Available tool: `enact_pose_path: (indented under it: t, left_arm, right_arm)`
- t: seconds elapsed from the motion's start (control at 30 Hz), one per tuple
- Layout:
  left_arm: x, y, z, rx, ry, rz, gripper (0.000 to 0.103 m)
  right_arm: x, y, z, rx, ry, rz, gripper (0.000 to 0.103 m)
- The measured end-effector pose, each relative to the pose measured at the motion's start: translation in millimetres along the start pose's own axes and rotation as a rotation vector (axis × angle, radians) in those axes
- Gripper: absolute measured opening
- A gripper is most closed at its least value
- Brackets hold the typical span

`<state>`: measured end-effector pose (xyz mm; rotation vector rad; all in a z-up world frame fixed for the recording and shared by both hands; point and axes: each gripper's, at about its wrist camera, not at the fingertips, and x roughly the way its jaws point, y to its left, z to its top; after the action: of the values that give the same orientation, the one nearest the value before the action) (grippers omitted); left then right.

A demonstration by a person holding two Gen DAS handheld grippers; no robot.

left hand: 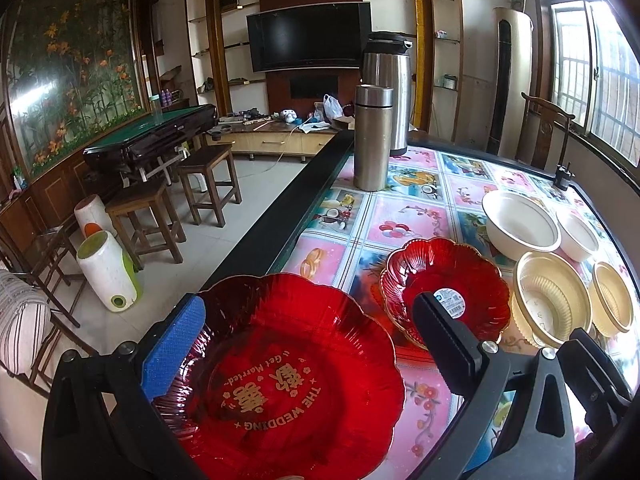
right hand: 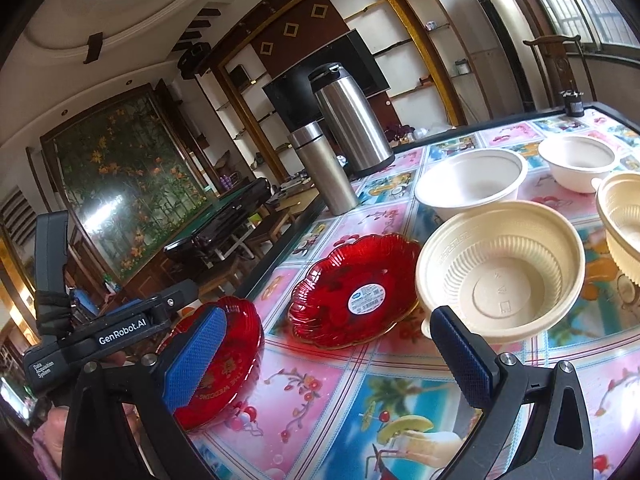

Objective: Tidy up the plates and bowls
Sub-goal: 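Move the right gripper toward the red plate with the white label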

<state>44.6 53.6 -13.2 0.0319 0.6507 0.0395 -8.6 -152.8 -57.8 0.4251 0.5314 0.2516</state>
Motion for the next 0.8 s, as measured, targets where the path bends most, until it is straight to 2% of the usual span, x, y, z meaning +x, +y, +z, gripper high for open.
enact_pose_path:
  t: [0.43, 0.8]
  left_arm:
    - [2, 9, 2, -0.017, 0.008, 0.003, 0.103]
    - [2, 23, 3, -0.039, 0.007, -0.002, 0.103]
  right_arm:
    - [12, 3, -8, 0.092, 0.057, 0.07, 0.103]
    - [32, -1, -14, 0.17, 0.132, 0.013, 0.103]
